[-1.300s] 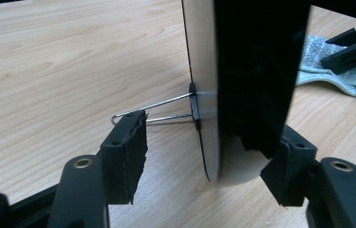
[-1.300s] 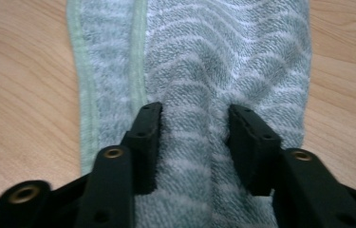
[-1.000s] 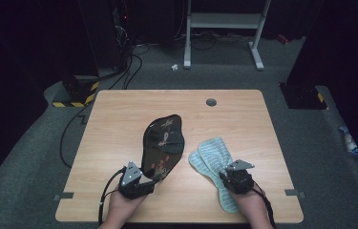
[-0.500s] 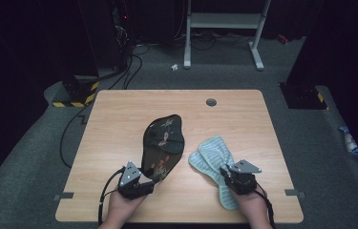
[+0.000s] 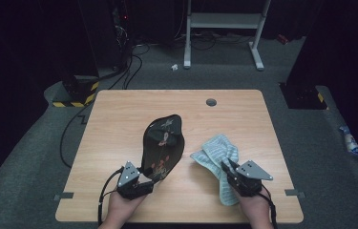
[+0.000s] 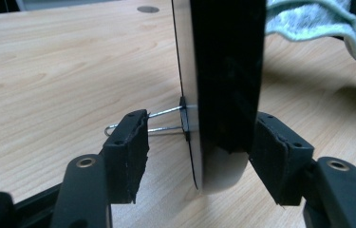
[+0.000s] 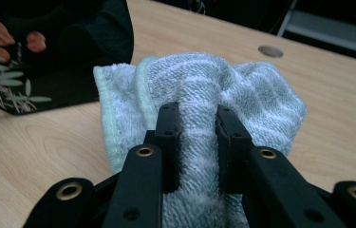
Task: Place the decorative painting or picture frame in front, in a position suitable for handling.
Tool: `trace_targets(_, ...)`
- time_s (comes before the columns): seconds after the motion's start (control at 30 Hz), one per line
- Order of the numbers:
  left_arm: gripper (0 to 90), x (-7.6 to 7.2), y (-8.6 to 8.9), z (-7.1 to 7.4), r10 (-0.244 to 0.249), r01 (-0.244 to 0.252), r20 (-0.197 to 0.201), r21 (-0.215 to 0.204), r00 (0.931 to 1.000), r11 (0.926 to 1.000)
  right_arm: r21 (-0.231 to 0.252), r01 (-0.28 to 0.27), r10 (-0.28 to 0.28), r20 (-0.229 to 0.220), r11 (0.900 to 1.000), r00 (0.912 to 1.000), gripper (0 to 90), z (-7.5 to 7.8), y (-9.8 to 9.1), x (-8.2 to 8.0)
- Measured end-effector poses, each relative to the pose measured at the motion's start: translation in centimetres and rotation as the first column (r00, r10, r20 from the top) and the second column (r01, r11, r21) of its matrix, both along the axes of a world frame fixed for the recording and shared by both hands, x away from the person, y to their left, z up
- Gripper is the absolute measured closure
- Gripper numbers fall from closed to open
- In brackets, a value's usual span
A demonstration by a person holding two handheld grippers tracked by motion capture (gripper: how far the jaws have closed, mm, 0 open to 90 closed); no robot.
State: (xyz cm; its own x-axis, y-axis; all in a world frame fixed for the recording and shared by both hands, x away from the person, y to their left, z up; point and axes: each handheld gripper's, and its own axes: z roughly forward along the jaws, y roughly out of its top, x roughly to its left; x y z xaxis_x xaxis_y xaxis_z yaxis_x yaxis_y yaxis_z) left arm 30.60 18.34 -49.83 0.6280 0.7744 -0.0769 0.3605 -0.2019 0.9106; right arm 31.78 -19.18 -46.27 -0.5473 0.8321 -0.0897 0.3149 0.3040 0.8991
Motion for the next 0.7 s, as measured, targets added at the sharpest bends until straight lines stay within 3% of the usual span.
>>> trace_targets(0.23, 40.9, -0.2, 0.1, 0.2, 0.007, -0.007, 0.029, -0.022, 0.9996, 0.9997, 0.029, -0.034, 0.032, 0.070, 0.9990, 0.9971, 73.7, 1.8, 0.7, -1.2)
trace_targets(0.47, 40.8, -0.2, -0.2, 0.5, 0.013, -0.012, 0.043, -0.020, 0.9990, 0.9997, 0.057, -0.093, 0.085, 0.138, 0.9940, 0.9868, 73.5, 3.7, 1.8, -2.6)
trace_targets(0.7, 41.2, -0.2, 0.2, 0.8, 0.018, -0.016, 0.055, -0.044, 0.9983, 0.9989, 0.060, -0.133, 0.121, 0.173, 0.9893, 0.9776, 73.5, 4.8, 3.5, -2.9)
